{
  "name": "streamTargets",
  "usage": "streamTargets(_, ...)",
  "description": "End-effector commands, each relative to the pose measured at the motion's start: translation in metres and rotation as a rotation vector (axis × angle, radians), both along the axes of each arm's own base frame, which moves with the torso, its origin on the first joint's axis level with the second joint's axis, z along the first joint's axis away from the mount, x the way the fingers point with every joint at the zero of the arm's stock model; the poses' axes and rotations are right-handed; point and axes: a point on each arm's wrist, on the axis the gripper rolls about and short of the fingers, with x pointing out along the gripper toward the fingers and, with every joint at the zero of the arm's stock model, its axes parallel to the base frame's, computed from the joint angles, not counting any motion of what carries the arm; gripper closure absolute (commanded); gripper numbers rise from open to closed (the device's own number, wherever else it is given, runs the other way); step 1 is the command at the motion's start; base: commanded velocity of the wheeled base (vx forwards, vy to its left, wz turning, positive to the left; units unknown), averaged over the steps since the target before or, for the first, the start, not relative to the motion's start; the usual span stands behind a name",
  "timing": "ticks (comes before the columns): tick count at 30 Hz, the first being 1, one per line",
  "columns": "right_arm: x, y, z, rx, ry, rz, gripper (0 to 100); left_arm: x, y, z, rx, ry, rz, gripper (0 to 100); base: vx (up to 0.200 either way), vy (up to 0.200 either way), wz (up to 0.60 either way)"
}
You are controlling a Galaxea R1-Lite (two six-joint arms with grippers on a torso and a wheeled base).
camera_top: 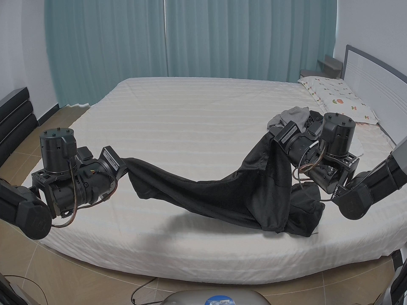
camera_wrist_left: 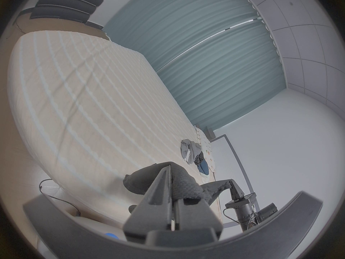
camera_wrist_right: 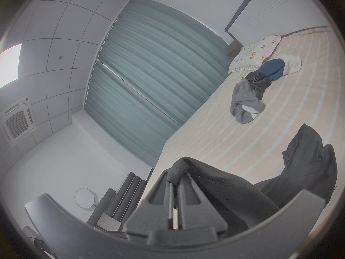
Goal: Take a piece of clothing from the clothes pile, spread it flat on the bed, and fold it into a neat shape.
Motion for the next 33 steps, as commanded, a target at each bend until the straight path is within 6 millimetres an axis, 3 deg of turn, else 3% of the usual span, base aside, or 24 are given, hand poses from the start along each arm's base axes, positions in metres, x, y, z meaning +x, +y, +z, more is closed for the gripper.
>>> streamTargets(1, 0.0, 0.0, 0.0, 0.0, 0.001, 0.002, 100, 0.0, 0.0, -0.001, 0.001, 0.003, 0.0, 100, 0.0, 0.2, 0.0)
streamTargets(7, -0.001, 0.0, 0.001, 0.0, -0.002, 0.002, 100, 0.002, 0.004, -0.001, 0.001, 0.003, 0.017, 100, 0.0, 0.2, 0.0)
streamTargets(14, -0.015, -0.009, 0.018, 0.006, -0.032, -0.001, 100, -0.001, 0.006, -0.001, 0.004, 0.01, 0.017, 100, 0.0, 0.0, 0.0)
streamTargets(19, -0.02, -0.011, 0.013, -0.008, -0.012, -0.001, 100, -0.004, 0.004, 0.001, 0.003, 0.005, 0.009, 100, 0.0, 0.0, 0.0)
streamTargets(23, -0.029, -0.015, 0.015, -0.009, -0.013, -0.001, 100, -0.01, 0.005, 0.004, 0.0, -0.005, 0.005, 100, -0.2, 0.0, 0.0)
streamTargets(28, -0.053, -0.027, 0.031, 0.002, -0.049, 0.002, 100, -0.031, -0.001, 0.013, 0.003, -0.006, -0.036, 100, -0.2, 0.0, 0.0)
streamTargets(33, -0.079, -0.041, 0.057, 0.01, -0.136, -0.001, 100, -0.055, 0.003, 0.042, 0.002, -0.093, -0.064, 100, -0.2, 0.0, 0.0)
